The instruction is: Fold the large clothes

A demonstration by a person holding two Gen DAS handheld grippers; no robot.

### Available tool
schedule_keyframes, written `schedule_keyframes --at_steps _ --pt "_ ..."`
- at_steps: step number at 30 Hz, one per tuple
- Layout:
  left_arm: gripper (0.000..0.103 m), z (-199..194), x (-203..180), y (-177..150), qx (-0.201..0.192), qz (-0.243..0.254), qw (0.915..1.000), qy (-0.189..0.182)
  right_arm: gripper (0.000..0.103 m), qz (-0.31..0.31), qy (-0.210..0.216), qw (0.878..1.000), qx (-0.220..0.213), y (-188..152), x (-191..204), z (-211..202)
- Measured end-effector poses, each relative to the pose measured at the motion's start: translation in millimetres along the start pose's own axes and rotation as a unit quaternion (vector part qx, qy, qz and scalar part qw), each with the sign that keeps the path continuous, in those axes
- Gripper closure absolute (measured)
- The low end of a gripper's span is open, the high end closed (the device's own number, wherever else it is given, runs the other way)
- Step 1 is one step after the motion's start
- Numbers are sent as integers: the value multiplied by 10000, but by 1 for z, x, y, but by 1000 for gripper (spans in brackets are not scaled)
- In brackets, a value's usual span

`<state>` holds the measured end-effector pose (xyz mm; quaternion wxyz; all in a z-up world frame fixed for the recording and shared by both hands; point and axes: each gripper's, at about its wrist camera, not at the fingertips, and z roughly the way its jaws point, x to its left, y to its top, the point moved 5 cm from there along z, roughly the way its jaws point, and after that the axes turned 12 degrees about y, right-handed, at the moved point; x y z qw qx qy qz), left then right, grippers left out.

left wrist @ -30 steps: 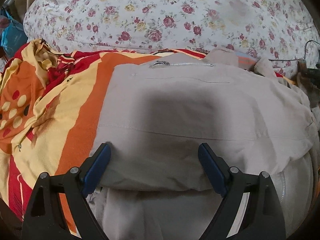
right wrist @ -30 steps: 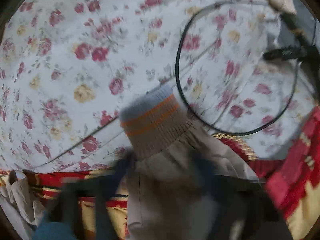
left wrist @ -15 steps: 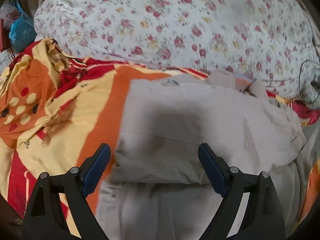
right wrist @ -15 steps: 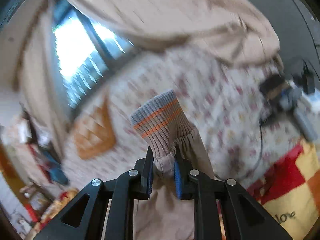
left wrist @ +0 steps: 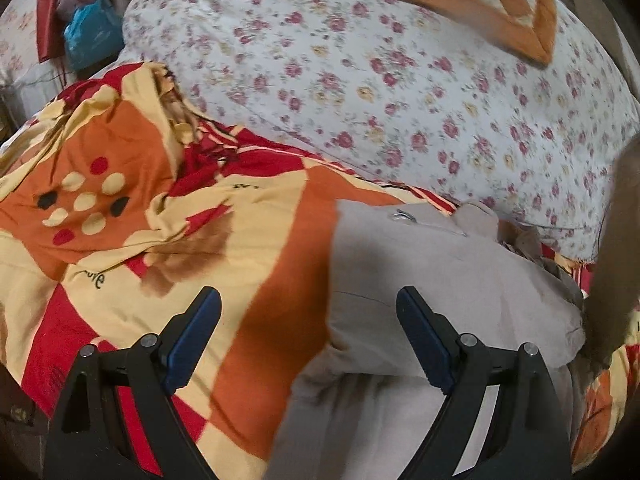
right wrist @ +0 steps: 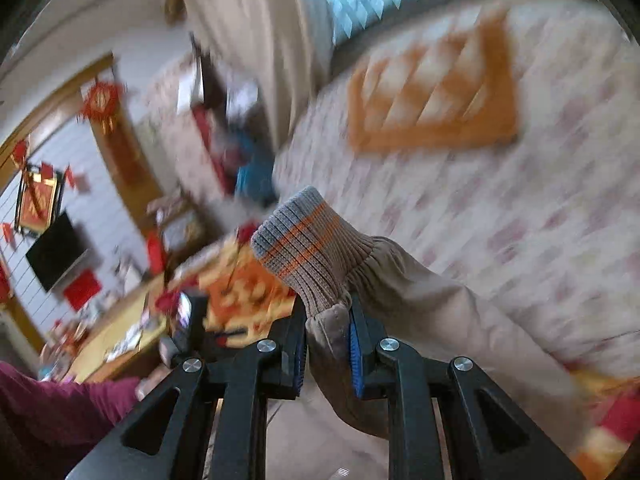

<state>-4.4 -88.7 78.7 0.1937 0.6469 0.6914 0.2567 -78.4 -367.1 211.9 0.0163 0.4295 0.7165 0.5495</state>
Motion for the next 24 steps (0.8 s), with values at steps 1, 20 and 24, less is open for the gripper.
schedule_keyframes --at_steps 1,20,24 --pt "13 2 3 0 19 -33 10000 0 86 108 24 9996 262 -13 -7 38" --pt "20 52 -110 -15 692 699 9911 -894 28 1889 -2188 9568 -303 -142 -93 -129" --pt "90 44 -127 -12 596 963 9900 -840 28 2326 -2512 9389 -344 -163 -123 -148"
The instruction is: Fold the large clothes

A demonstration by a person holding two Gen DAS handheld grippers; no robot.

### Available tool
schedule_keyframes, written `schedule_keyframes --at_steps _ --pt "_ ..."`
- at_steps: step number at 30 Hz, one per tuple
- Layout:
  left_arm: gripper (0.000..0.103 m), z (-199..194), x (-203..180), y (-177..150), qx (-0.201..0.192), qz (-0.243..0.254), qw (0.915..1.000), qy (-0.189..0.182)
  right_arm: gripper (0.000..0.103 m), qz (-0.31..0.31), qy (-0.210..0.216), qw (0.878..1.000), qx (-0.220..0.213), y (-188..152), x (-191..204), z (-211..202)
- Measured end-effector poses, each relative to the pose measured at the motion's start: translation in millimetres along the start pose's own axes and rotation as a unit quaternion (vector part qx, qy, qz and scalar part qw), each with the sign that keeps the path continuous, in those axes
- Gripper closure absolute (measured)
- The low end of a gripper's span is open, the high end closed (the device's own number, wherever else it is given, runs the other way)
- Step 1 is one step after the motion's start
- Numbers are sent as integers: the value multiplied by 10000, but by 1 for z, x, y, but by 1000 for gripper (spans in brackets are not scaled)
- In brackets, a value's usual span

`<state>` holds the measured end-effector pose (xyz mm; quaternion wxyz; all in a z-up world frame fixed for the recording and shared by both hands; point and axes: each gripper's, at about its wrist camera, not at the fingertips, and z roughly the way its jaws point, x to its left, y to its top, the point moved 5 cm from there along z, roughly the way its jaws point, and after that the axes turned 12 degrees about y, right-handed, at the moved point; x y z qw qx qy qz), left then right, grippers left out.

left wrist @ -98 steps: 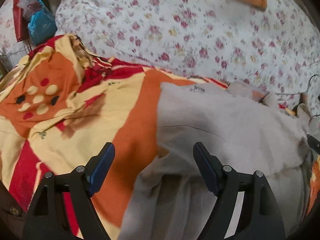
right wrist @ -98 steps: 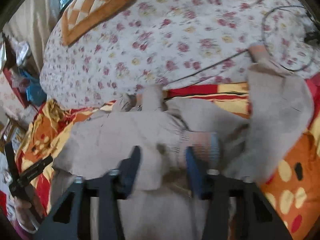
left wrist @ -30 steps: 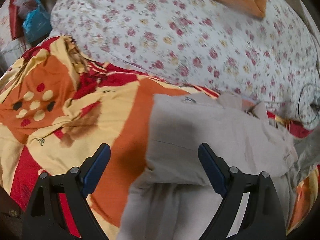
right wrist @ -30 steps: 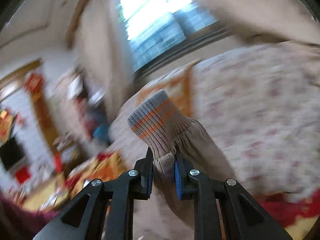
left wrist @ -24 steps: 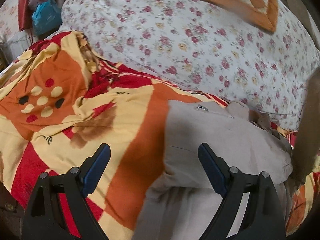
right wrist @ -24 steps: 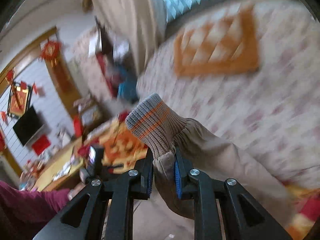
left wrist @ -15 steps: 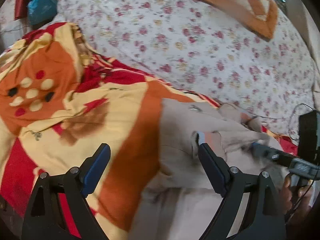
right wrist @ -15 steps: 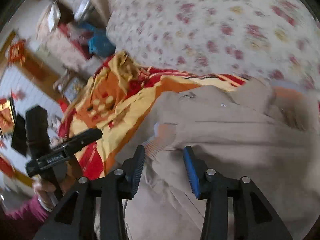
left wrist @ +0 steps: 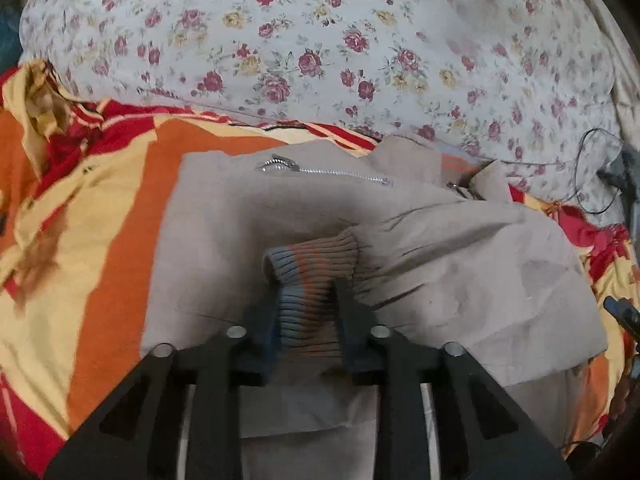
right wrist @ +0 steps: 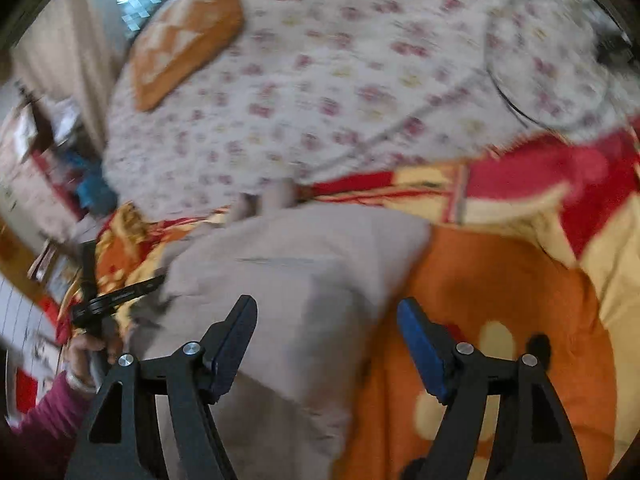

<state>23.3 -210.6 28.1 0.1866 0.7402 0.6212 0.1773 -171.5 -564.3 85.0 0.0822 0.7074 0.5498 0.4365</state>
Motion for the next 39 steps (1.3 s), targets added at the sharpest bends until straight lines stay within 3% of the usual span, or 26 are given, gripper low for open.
schedule_keyframes --at_steps 5,9,10,11,12,14,16,17,18,19,20,21,23,25,26,27,29,30,33,37,39 --pt "99 -33 36 21 -301 -415 9984 -250 28 476 63 9988 -13 16 -18 33" --pt "99 -25 63 22 -217 -579 9979 202 29 987 133 9950 5 27 -27 64" --pt "99 -16 66 18 -104 -569 9978 309 33 1019 185 9945 158 28 -28 75" --pt "99 -7 68 12 15 -568 9977 374 69 910 31 9953 328 28 -30 84" --pt "98 0 67 9 98 -531 9978 393 95 669 -349 9963 401 30 -32 90" --pt "96 9 58 4 178 -383 9982 434 97 403 -854 9953 229 37 -34 89" --pt "86 4 54 1 70 -304 9979 562 97 415 -1020 9939 -13 43 -32 71" --pt "75 -1 52 2 17 -240 9982 546 90 392 -1064 9935 -134 44 -27 56" --pt "61 -5 51 2 -29 -207 9986 493 77 374 -1004 9941 -177 41 -20 44" --pt "55 -9 50 2 -84 -186 9987 471 67 367 -847 9956 -153 35 -14 36" --pt "49 -13 52 2 -194 -170 9982 542 35 375 -596 9975 -89 27 -7 31" --pt "46 -16 53 2 -268 -159 9979 574 21 404 -269 9988 -1 12 2 29" --pt "45 -15 53 2 -297 -167 9977 586 20 422 -23 9988 262 -9 10 40" --pt "44 -10 53 -1 -206 -212 9976 627 32 418 -49 9965 728 -32 9 62" --pt "44 -6 52 -5 -115 -251 9975 649 79 414 -143 9949 910 -39 5 70" --pt "44 -6 52 -8 -78 -275 9976 633 93 365 -243 9947 934 -42 0 70" --pt "38 -9 54 -11 -119 -303 9977 602 98 329 -301 9958 802 -37 -3 58" --pt "30 -11 55 -14 -195 -323 9969 685 99 286 -433 9958 757 -35 -6 52" --pt "29 -5 56 -19 -132 -263 9955 903 98 216 -721 9933 872 -35 -15 52" --pt "29 -19 61 -14 -351 -410 9936 989 84 46 -781 9965 296 -19 10 29" --pt "29 -29 58 -7 -607 -361 9922 1025 58 -157 -662 9976 102 -12 28 31"
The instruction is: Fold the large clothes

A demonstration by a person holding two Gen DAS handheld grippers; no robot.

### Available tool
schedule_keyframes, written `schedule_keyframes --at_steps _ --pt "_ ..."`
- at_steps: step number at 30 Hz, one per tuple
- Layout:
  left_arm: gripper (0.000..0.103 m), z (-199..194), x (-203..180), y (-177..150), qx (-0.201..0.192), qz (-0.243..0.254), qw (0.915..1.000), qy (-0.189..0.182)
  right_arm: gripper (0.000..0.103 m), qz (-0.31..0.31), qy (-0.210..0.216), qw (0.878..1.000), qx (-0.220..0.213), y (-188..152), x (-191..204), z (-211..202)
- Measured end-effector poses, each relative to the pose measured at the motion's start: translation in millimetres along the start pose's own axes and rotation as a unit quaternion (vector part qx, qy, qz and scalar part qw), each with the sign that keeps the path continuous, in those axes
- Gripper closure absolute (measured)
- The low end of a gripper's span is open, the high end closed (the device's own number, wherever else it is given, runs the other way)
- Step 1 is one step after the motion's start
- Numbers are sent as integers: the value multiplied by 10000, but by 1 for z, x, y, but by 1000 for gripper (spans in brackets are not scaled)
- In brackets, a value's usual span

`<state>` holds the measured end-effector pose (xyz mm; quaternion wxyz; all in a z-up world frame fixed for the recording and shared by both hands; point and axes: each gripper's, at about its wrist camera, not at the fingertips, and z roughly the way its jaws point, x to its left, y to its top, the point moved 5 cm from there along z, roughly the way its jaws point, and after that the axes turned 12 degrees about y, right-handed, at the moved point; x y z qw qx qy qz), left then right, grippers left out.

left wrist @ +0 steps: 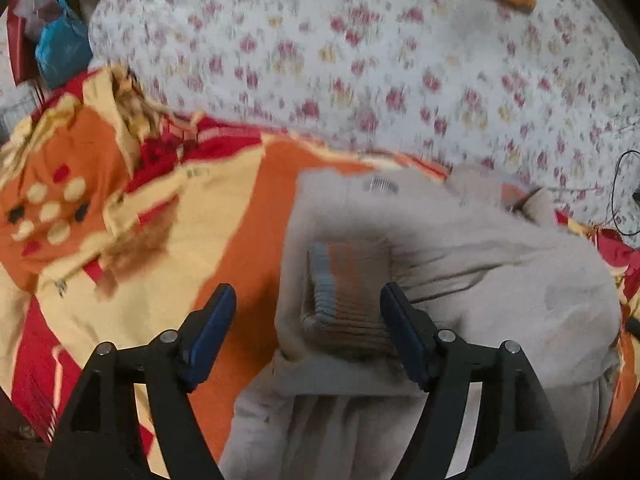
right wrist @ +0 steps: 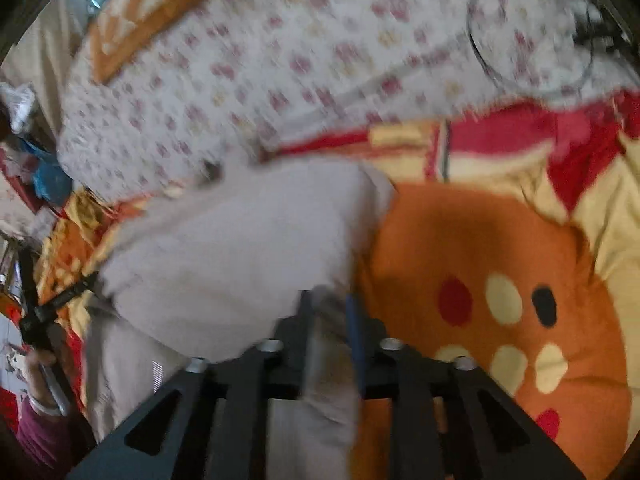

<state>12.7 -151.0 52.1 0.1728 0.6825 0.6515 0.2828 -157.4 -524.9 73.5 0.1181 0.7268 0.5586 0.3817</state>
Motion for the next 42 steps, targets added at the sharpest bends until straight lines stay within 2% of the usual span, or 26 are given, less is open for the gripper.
schedule_keyframes --at_steps 2,4,5,7,9,11,15,17,20,23,26,28,30,32,35,37,38,39,42 --pt "27 0 -9 6 -108 187 9997 67 57 -233 148 9996 27 8 22 15" --pt "27 11 -22 6 -20 400 9991 155 58 -379 177 9989 205 13 38 42" --pt "27 18 -27 5 41 497 9985 226 62 -432 77 9984 344 15 41 59" --pt "27 33 -35 2 109 634 9972 372 63 -478 -226 9974 500 18 32 88" --pt "26 40 -37 0 132 637 9972 382 68 -465 -488 9964 515 23 19 110" --pt "24 43 -37 1 136 561 9976 374 68 -498 -657 9955 462 28 12 119" --pt "24 43 -37 2 125 568 9976 363 64 -429 -564 9967 404 23 18 97" --pt "24 43 -37 1 101 590 9976 353 65 -536 -444 9970 339 11 24 70" --pt "23 42 -36 -1 101 522 9980 329 64 -619 -541 9961 321 -6 22 49" --pt "23 40 -36 -2 150 452 9985 278 64 -562 -682 9948 508 -20 10 58" --pt "23 30 -31 -4 152 484 9982 309 64 -530 -705 9950 471 -15 15 47" --pt "23 17 -24 -7 112 522 9982 266 58 -443 -402 9981 175 -12 28 20" --pt "23 0 -13 -14 84 542 9984 141 34 -442 -394 9982 21 -19 34 4" --pt "23 -14 2 -25 131 513 9986 41 31 -411 -523 9978 -45 -31 33 -9" --pt "23 -25 21 -44 252 494 9985 -17 31 -100 -607 9979 179 -45 12 2" --pt "23 -30 30 -56 291 519 9982 7 38 165 -428 9980 435 -54 0 24" --pt "23 -35 37 -67 327 534 9980 58 78 169 -384 9979 497 -57 -2 28" --pt "23 -38 42 -74 354 517 9980 78 90 140 -412 9975 550 -61 -3 30" --pt "23 -49 60 -102 467 380 9981 -96 91 -170 -573 9969 521 -67 5 21"
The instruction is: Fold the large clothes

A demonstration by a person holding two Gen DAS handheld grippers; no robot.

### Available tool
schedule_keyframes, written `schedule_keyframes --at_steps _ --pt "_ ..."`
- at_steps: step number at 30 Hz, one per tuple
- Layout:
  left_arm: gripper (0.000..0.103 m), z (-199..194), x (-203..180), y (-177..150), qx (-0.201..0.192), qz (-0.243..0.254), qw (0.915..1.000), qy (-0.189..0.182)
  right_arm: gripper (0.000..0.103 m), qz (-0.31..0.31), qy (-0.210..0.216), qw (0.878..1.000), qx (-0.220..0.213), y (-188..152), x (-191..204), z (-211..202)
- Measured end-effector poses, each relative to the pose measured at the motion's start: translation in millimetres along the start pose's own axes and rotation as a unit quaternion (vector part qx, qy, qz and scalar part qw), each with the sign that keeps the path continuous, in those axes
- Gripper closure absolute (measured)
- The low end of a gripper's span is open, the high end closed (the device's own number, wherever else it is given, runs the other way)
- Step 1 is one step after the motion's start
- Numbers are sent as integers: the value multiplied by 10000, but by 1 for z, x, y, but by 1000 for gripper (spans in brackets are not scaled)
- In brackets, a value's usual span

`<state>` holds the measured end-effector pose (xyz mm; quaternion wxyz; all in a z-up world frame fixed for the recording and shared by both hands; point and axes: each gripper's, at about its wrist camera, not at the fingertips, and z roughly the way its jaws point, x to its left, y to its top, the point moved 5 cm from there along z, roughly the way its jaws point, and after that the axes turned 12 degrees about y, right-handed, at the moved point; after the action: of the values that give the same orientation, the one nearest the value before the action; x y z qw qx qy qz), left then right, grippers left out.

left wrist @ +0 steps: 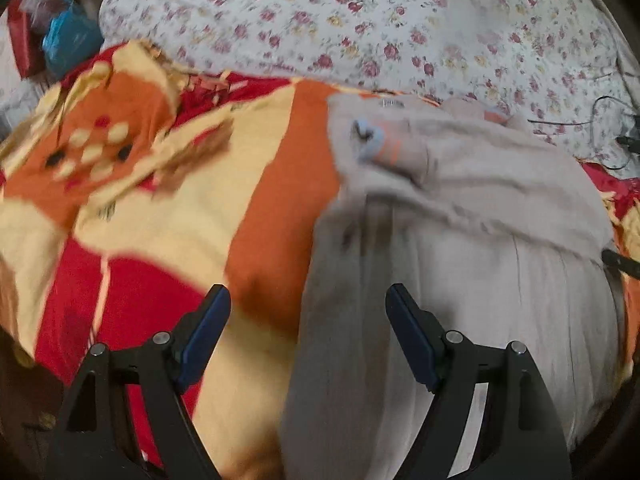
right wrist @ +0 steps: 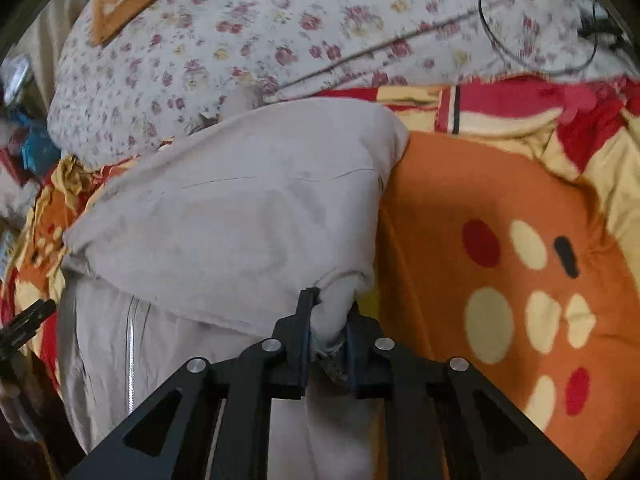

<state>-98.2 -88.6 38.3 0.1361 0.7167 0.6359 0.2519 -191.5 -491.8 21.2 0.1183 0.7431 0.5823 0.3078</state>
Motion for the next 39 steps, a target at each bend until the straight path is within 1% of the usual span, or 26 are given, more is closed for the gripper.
schedule_keyframes --at_steps 2,3,4,5,6,8,10,12,14,16,17,18,19,20,21,23,25,26,28,29,30,31,32,33,35,39 --pt "23 1 7 -15 139 -16 9999 -31 88 -21 -8 10000 33 0 1 -1" --pt "23 2 10 -23 211 -3 9998 27 80 47 9 10000 20 0 1 -7" --pt "23 1 12 -28 235 4 9997 56 79 165 122 9998 -50 0 3 -20" --pt "23 -1 15 -35 243 0 9997 49 75 200 230 9995 -83 0 5 -28" --pt "23 -3 16 -39 246 -8 9997 21 62 204 397 9990 -85 -4 8 -38" --pt "23 -9 18 -48 275 -8 9995 -128 44 98 620 9980 42 -19 17 -57" --pt "23 -14 20 -55 299 -29 9992 -255 44 -101 720 9968 326 -44 24 -69" --pt "23 -17 22 -61 334 -93 9987 -380 43 -245 699 9960 499 -67 25 -75" --pt "23 -17 22 -71 471 -175 9974 -514 43 -239 673 9959 550 -88 22 -77" --pt "23 -16 19 -78 554 -167 9967 -572 42 -137 811 9947 611 -108 20 -72" --pt "23 -16 16 -84 576 -111 9967 -567 45 -119 849 9944 617 -116 20 -67" --pt "23 -17 14 -86 568 -63 9970 -528 52 -149 860 9944 597 -119 21 -65" --pt "23 -18 13 -88 543 -8 9974 -477 63 -290 796 9950 526 -123 24 -62" --pt "23 -20 11 -89 487 66 9980 -402 90 -388 571 9967 435 -124 23 -61" --pt "23 -23 11 -91 459 100 9982 -365 101 -366 444 9976 387 -123 20 -64" --pt "23 -28 11 -95 433 132 9983 -360 102 -140 591 9979 240 -121 10 -77" --pt "23 -33 11 -103 443 164 9980 -429 103 -45 351 9994 58 -119 -4 -94" --pt "23 -33 12 -108 477 196 9977 -432 103 15 404 9992 31 -119 -8 -99" --pt "23 -33 11 -118 584 280 9970 -422 103 50 822 9965 163 -127 -4 -107" --pt "23 -34 11 -125 655 289 9964 -449 96 -62 1109 9933 331 -134 5 -112" --pt "23 -34 12 -130 697 278 9960 -480 88 -162 1253 9908 491 -139 11 -113" --pt "23 -34 13 -136 768 263 9952 -539 77 -309 1403 9868 750 -148 19 -113" --pt "23 -33 13 -142 836 261 9944 -591 49 -415 1434 9839 983 -159 25 -112" --pt "23 -33 13 -147 891 273 9937 -622 37 -455 1430 9827 1088 -164 27 -111" --pt "23 -33 12 -161 1011 339 9919 -683 37 -482 1544 9772 1378 -178 31 -102" --pt "23 -26 6 -186 1321 520 9870 -759 37 -403 1607 9664 1964 -202 33 -82"
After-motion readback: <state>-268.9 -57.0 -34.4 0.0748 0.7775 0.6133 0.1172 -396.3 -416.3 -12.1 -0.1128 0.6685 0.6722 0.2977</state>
